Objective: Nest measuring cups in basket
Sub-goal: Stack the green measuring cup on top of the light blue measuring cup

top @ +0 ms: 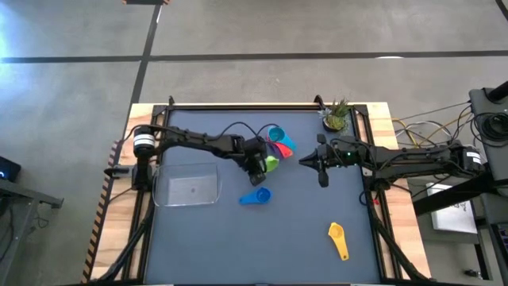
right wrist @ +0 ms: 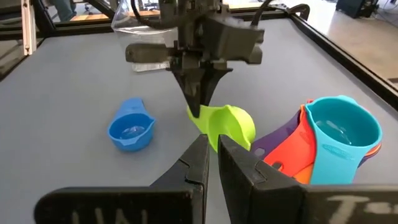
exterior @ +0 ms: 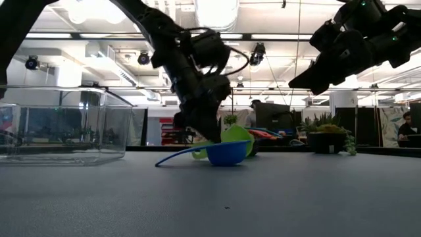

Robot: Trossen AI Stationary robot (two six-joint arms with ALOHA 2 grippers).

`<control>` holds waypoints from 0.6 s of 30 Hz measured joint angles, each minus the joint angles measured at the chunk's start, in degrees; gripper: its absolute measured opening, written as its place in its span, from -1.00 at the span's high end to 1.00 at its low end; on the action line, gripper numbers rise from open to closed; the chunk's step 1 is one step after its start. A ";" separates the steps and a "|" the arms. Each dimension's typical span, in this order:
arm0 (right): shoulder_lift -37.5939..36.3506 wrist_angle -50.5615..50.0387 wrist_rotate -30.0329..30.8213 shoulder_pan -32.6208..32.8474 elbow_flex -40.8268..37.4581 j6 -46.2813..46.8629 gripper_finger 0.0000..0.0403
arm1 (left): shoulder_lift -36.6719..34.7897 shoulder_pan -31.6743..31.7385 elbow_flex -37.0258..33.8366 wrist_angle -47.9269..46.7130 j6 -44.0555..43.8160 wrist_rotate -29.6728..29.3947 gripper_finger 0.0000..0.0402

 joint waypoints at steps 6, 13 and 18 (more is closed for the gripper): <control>0.02 -0.40 0.00 0.00 0.00 0.77 0.89 | -0.02 0.00 6.50 -5.70 2.94 0.08 0.99; 0.02 -0.45 0.00 0.00 0.00 0.99 0.89 | -0.11 -0.05 12.26 -11.07 5.17 1.51 0.99; 0.01 -0.45 0.00 0.00 -0.01 0.31 0.89 | -1.08 -0.11 11.61 -4.34 5.42 1.71 1.00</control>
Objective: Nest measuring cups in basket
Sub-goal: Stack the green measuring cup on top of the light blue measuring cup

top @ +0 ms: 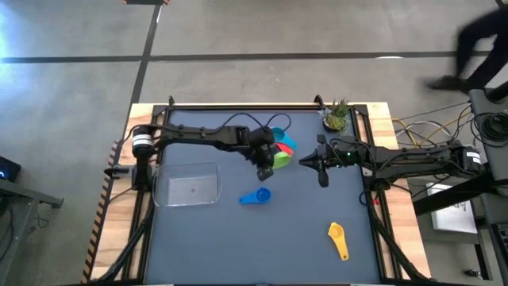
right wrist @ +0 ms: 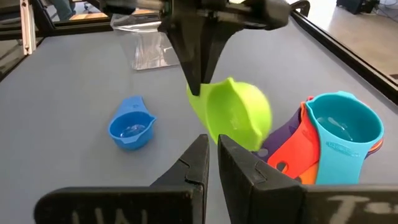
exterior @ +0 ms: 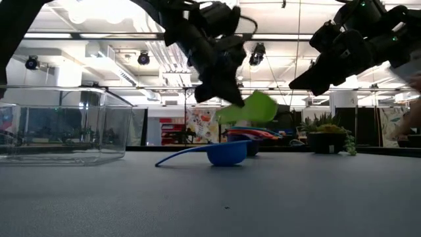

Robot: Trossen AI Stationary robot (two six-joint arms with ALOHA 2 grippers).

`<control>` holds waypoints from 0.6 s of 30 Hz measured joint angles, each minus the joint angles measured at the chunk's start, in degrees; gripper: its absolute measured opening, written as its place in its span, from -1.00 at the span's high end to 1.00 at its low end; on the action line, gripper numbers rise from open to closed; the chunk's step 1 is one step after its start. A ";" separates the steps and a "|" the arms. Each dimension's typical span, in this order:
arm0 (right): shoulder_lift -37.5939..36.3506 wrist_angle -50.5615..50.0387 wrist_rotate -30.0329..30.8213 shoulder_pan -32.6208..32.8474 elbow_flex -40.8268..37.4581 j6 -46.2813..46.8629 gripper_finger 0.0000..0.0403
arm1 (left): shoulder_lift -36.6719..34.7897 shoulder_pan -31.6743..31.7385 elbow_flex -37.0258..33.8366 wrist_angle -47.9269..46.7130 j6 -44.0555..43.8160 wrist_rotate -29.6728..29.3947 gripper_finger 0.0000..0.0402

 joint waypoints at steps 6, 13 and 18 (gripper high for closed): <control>-1.19 -0.63 0.00 0.00 0.01 -0.02 0.89 | -3.38 1.65 -8.92 22.96 -3.94 4.97 1.00; -3.87 -1.17 0.00 0.00 0.01 -0.50 0.89 | -3.75 6.53 -17.49 35.43 -14.33 4.55 1.00; -4.73 -1.25 0.00 0.00 0.01 -0.48 0.89 | -3.50 10.50 -22.29 48.40 -21.46 9.15 1.00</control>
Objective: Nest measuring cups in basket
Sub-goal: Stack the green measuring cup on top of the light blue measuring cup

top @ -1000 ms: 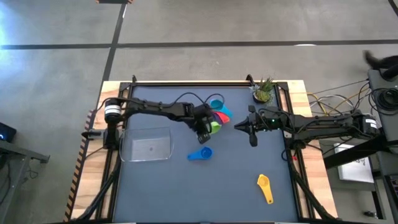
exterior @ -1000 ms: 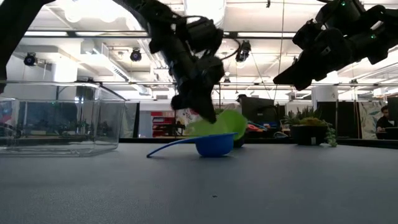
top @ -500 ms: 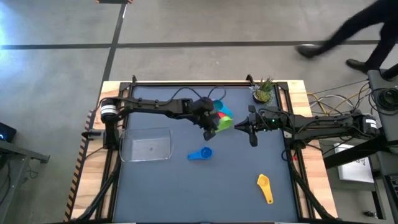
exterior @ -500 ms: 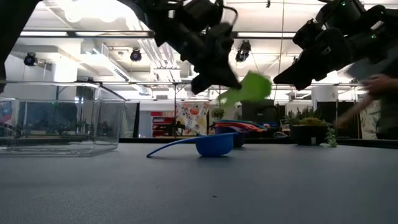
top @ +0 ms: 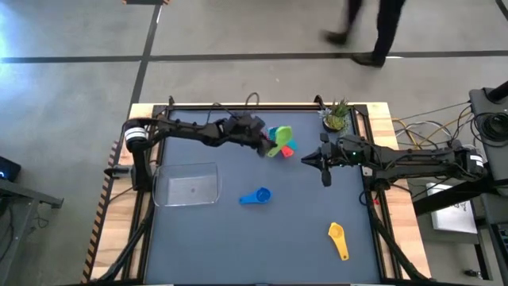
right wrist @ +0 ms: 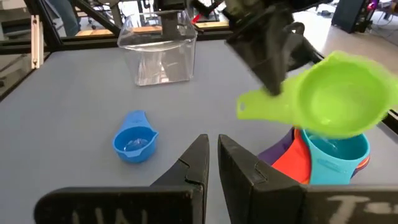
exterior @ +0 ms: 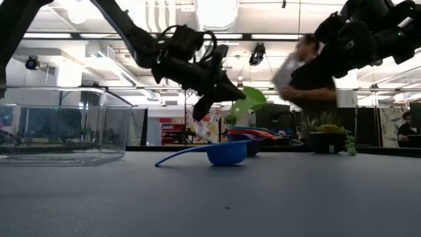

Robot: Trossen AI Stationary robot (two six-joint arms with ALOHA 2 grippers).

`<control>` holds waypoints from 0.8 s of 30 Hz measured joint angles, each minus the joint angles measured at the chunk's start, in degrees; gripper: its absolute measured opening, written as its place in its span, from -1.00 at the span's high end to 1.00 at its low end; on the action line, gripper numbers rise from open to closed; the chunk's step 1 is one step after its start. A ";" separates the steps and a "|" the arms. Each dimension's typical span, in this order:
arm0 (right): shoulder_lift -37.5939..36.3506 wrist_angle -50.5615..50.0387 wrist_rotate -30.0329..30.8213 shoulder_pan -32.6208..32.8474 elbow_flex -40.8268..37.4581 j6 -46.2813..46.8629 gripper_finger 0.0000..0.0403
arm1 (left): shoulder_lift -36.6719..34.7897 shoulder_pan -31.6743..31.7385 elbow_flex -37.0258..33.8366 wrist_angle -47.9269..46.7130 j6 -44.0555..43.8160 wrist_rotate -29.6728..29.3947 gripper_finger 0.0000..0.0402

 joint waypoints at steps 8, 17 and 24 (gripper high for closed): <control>-0.13 0.00 0.00 0.00 0.00 -0.35 0.89 | 0.65 2.32 -2.28 2.69 -6.42 0.62 1.00; -0.13 0.00 0.00 0.00 0.00 -0.16 0.89 | 0.65 2.68 -2.25 1.08 -7.91 0.13 0.82; -0.13 -0.02 0.01 0.00 0.00 0.02 0.89 | 0.65 3.44 -2.25 0.17 -7.68 -0.89 0.49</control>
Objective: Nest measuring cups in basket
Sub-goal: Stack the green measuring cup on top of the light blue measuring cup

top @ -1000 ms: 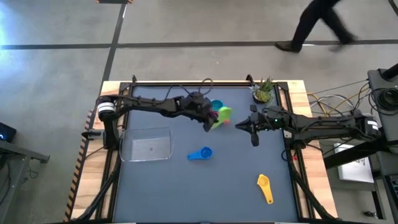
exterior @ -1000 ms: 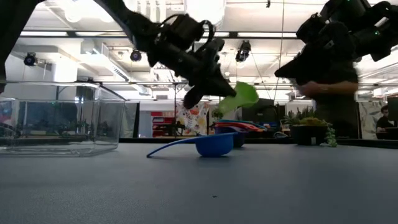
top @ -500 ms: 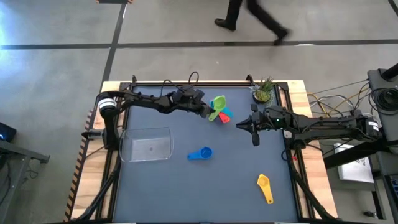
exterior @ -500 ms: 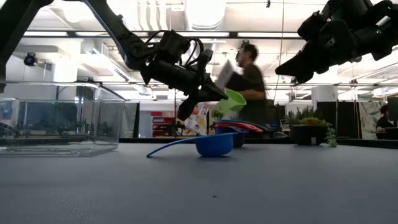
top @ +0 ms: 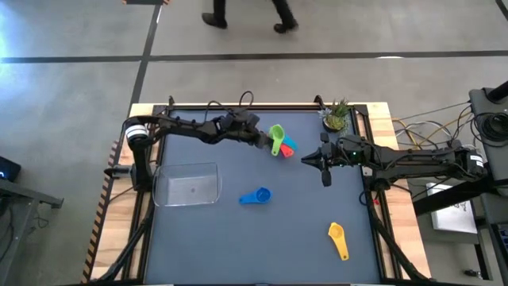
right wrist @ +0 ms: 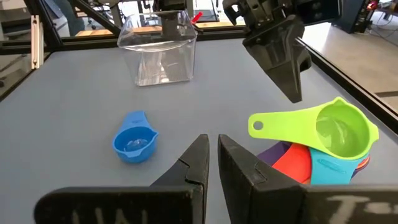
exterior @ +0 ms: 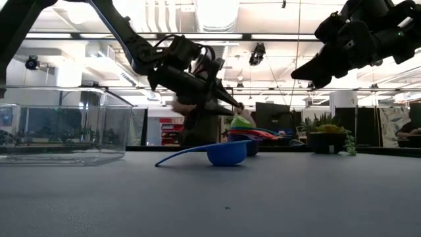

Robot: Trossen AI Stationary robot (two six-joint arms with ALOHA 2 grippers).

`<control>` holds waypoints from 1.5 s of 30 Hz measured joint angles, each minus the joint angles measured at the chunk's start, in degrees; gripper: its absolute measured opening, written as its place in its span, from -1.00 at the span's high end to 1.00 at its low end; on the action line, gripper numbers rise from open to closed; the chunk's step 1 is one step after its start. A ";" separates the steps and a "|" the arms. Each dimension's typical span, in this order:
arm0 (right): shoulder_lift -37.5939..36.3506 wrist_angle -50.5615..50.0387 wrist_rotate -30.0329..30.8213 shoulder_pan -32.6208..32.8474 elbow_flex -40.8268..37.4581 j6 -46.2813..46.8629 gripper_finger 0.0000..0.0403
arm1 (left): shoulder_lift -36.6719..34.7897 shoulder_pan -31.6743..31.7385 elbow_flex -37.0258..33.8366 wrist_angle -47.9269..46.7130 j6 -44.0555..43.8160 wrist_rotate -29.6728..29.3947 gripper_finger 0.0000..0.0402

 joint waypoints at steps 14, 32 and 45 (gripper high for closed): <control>0.00 -0.11 0.02 0.00 -0.98 -1.03 0.89 | -5.60 1.76 0.73 -1.91 7.51 8.14 0.23; 0.43 5.72 2.18 -0.02 -1.27 0.57 0.89 | -28.90 -15.46 -8.04 -19.79 26.73 -30.63 0.52; 13.91 18.59 1.96 -4.49 1.77 1.28 0.89 | -35.77 -17.84 -36.32 27.98 21.07 -26.53 0.82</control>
